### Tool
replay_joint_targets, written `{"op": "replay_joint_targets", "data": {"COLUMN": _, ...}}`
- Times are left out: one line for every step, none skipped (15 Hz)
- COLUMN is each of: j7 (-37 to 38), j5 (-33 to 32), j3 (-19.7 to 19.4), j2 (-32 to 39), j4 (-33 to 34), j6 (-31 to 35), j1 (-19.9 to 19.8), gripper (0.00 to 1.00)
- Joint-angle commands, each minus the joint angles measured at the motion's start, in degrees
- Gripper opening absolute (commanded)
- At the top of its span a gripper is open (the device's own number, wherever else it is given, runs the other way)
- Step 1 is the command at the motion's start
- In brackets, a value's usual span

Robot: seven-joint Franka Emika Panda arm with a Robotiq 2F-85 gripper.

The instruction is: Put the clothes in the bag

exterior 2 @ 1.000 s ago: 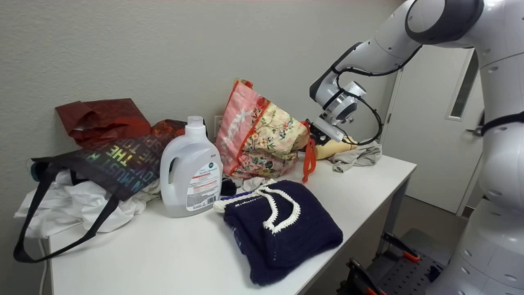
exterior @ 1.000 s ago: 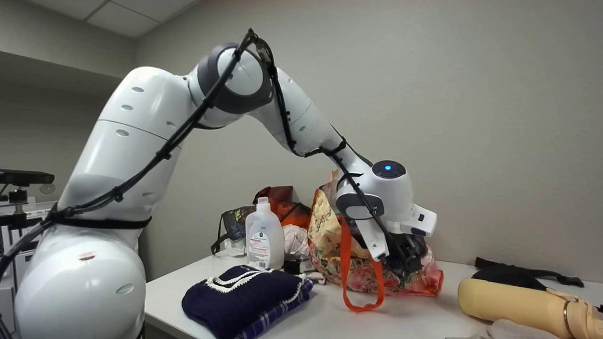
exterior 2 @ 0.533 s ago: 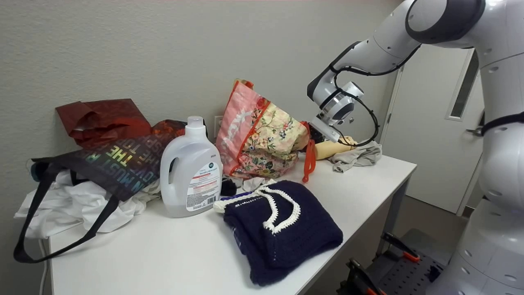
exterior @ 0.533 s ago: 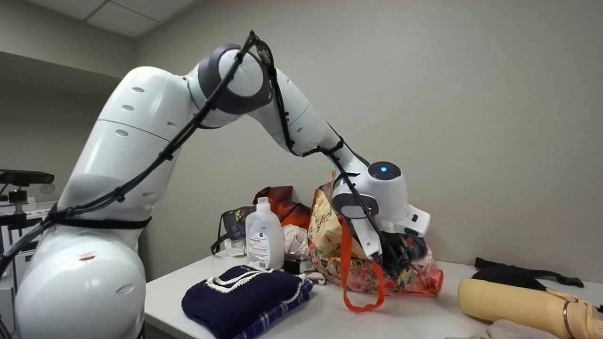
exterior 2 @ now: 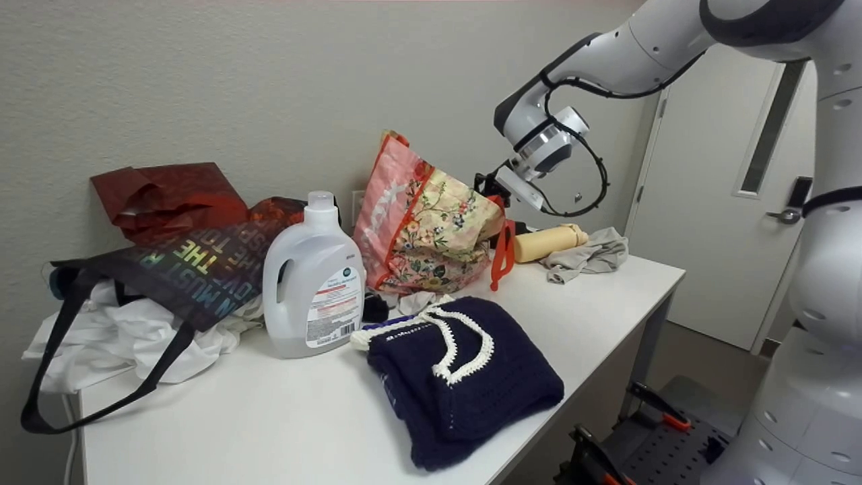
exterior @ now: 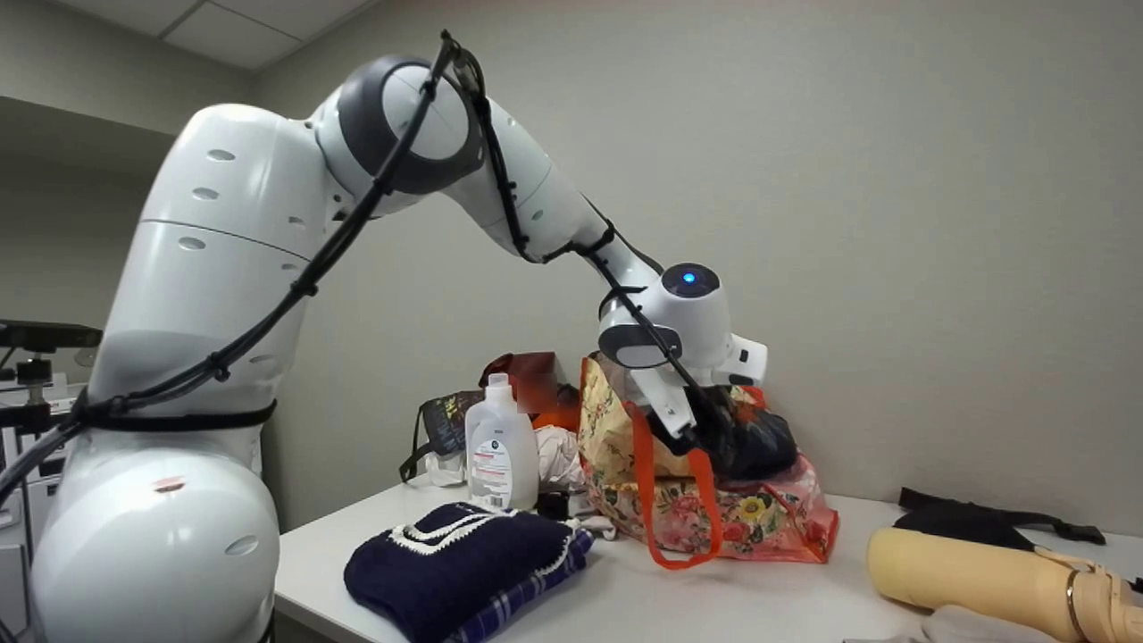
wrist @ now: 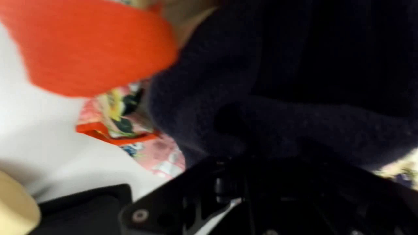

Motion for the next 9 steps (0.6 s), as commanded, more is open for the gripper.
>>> {"op": "replay_joint_targets", "data": {"j7": -3.34, "j5": 0.6, "j3": 3.12, "j2": -8.92, "j4": -1.49, "j6": -2.19, "j1": 1.96, "gripper": 0.01}}
{"op": "replay_joint_targets", "data": {"j7": -3.61, "j5": 0.19, "j3": 3.96, "j2": -10.91, "j4": -1.4, "j6": -2.82, "j1": 2.56, "gripper": 0.01}}
{"op": "replay_joint_targets", "data": {"j7": -3.8, "j5": -0.54, "j3": 4.91, "j2": -12.89, "j4": -1.58, "j6": -3.36, "j1": 3.42, "gripper": 0.01}}
{"op": "replay_joint_targets", "data": {"j7": -4.27, "j5": -0.57, "j3": 5.76, "j2": -14.42, "j4": -1.51, "j6": -4.69, "j1": 4.0, "gripper": 0.01}}
{"op": "replay_joint_targets", "data": {"j7": -4.74, "j5": -0.44, "j3": 6.52, "j2": -15.62, "j4": -1.13, "j6": -6.36, "j1": 4.5, "gripper": 0.01}}
{"op": "replay_joint_targets", "data": {"j7": -5.45, "j5": 0.57, "j3": 7.2, "j2": -16.74, "j4": -1.01, "j6": -8.53, "j1": 5.05, "gripper": 0.01}}
{"op": "replay_joint_targets", "data": {"j7": -6.86, "j5": 1.86, "j3": 7.79, "j2": -17.31, "j4": -0.78, "j6": -10.74, "j1": 5.52, "gripper": 0.01}}
{"op": "replay_joint_targets", "data": {"j7": -7.13, "j5": 2.5, "j3": 8.13, "j2": -17.71, "j4": -0.61, "j6": -13.14, "j1": 5.91, "gripper": 0.01}}
{"op": "replay_joint_targets", "data": {"j7": -7.8, "j5": 3.27, "j3": 8.49, "j2": -17.81, "j4": -0.68, "j6": -15.19, "j1": 6.34, "gripper": 0.01}}
